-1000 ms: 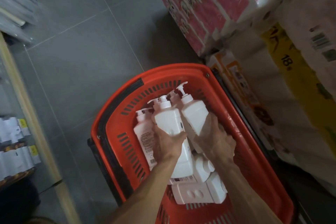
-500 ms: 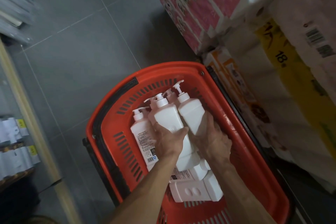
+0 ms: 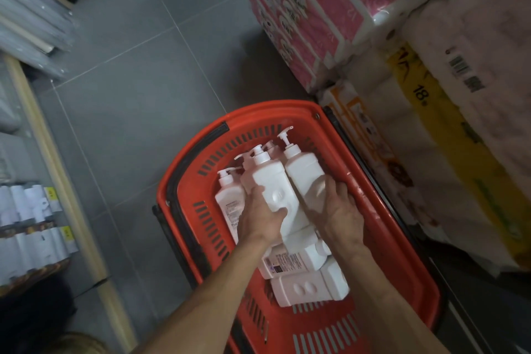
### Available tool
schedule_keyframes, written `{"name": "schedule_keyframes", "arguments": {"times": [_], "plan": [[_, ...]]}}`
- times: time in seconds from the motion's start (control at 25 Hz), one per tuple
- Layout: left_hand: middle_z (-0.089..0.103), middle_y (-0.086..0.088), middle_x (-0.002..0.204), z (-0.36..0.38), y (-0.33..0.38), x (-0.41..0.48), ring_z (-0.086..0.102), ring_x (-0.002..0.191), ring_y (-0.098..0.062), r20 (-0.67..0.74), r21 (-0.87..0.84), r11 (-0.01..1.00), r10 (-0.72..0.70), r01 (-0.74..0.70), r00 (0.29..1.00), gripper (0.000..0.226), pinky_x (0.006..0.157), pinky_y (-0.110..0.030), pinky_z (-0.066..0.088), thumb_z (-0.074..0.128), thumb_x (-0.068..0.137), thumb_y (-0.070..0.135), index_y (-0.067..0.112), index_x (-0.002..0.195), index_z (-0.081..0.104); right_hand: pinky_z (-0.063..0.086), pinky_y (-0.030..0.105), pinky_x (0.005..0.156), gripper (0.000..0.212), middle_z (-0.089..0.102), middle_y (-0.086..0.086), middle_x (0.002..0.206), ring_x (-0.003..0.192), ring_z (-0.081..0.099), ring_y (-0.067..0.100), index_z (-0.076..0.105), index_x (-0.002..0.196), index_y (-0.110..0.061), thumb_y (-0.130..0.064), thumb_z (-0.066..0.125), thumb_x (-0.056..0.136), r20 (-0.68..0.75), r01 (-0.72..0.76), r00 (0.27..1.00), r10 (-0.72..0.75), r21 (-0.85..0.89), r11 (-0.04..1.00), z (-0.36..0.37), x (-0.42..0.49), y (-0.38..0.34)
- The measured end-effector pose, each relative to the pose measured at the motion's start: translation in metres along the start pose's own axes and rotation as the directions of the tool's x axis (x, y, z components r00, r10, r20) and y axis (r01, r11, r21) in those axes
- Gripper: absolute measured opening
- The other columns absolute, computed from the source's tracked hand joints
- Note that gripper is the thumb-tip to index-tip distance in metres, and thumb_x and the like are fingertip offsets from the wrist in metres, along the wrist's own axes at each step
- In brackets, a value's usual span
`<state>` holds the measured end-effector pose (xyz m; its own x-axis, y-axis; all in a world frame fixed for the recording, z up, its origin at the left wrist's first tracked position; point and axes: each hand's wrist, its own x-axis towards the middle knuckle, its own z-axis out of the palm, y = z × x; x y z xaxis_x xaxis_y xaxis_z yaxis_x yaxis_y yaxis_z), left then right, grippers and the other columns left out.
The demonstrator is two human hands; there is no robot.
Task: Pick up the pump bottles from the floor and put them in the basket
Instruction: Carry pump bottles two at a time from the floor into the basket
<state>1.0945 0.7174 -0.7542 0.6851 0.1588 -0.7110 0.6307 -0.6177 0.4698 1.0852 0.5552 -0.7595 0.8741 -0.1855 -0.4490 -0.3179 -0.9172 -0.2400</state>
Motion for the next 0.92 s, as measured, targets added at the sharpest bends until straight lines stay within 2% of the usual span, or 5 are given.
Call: {"name": "schedule_keyframes", "arguments": {"times": [0.16, 0.44, 0.56, 0.72, 0.92], "plan": [[0.050, -0.002, 0.140, -0.043, 0.025, -0.020, 0.057, 0.118, -0.025, 0.060, 0.129, 0.976, 0.167, -0.173, 0.984, 0.056, 0.093, -0.038, 0.048, 0.076, 0.084, 0.030, 0.029, 0.133, 0.048, 0.052, 0.045, 0.089, 0.060, 0.053, 0.013, 0.129, 0.114, 0.058, 0.035, 0.049, 0.136, -0.015, -0.020, 0.076, 0.082, 0.009, 0.053, 0.999, -0.053, -0.032, 0.998, -0.050, -0.019, -0.001], [0.053, -0.001, 0.129, -0.129, 0.106, -0.115, 0.049, 0.121, -0.028, 0.126, 0.444, 0.762, 0.469, -0.472, 0.874, 0.052, 0.100, -0.043, 0.041, 0.075, 0.084, 0.025, 0.030, 0.130, 0.050, 0.048, 0.042, 0.076, 0.049, 0.055, 0.010, 0.118, 0.106, 0.056, 0.033, 0.052, 0.132, -0.016, -0.011, 0.066, 0.085, 0.024, 0.018, 1.000, -0.017, -0.047, 0.999, -0.177, -0.075, -0.020], [0.052, 0.001, 0.129, -0.158, 0.138, -0.167, 0.048, 0.121, -0.026, 0.179, 0.514, 0.679, 0.513, -0.525, 0.839, 0.053, 0.099, -0.043, 0.041, 0.074, 0.084, 0.025, 0.031, 0.130, 0.049, 0.049, 0.040, 0.079, 0.054, 0.056, 0.009, 0.118, 0.106, 0.058, 0.032, 0.052, 0.135, -0.018, -0.016, 0.068, 0.084, 0.067, 0.023, 0.997, -0.027, 0.058, 0.998, -0.234, -0.113, -0.026], [0.053, 0.000, 0.129, -0.195, 0.186, -0.245, 0.051, 0.119, -0.026, 0.267, 0.484, 0.635, 0.549, -0.602, 0.792, 0.055, 0.101, -0.045, 0.043, 0.076, 0.083, 0.027, 0.030, 0.132, 0.050, 0.056, 0.044, 0.083, 0.050, 0.060, 0.003, 0.116, 0.102, 0.062, 0.025, 0.058, 0.129, -0.022, -0.021, 0.070, 0.080, 0.003, -0.073, 0.997, 0.075, 0.222, 0.972, -0.322, -0.187, -0.026], [0.052, 0.001, 0.133, -0.212, 0.206, -0.312, 0.051, 0.120, -0.027, 0.360, 0.592, 0.454, 0.591, -0.667, 0.722, 0.058, 0.099, -0.046, 0.044, 0.076, 0.084, 0.030, 0.031, 0.134, 0.048, 0.057, 0.045, 0.082, 0.045, 0.060, 0.005, 0.115, 0.102, 0.062, 0.026, 0.058, 0.127, -0.021, -0.023, 0.070, 0.084, -0.053, -0.054, 0.997, 0.062, 0.147, 0.988, -0.377, -0.264, -0.043]]}}
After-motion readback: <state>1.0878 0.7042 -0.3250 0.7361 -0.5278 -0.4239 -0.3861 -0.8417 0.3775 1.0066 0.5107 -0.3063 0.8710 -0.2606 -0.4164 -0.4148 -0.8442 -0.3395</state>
